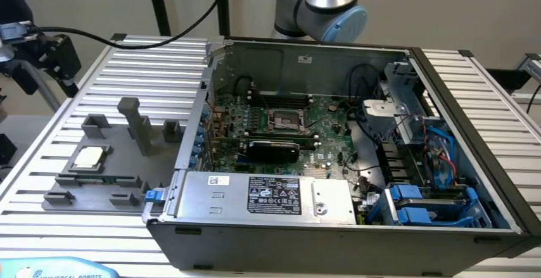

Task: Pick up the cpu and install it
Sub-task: 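Pick up the cpu and move it towards the insertion slot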

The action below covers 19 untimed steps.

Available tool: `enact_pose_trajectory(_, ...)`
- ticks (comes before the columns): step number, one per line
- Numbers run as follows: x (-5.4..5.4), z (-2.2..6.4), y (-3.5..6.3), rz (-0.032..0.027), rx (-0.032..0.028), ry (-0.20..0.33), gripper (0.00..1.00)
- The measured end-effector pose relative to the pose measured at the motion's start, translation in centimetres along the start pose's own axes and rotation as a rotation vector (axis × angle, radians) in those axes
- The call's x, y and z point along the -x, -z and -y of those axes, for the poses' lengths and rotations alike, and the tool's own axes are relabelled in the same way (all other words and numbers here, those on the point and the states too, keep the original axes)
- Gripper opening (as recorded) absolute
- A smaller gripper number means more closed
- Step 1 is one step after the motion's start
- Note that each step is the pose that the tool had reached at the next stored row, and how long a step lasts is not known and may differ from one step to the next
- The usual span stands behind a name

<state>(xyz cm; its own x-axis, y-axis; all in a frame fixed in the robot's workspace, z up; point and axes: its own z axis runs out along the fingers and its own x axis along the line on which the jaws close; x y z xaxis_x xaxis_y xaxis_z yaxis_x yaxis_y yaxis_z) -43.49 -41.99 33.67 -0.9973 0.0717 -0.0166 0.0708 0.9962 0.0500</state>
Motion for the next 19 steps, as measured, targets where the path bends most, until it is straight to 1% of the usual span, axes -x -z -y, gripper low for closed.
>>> enact_pose_trajectory(11,0.0,0.69,-1.98,-0.0001,0.0000,0.001,0.71)
enact_pose_trajectory(19,0.0,0.90,-3.43,-0.0004,0.0000,0.002,0.71)
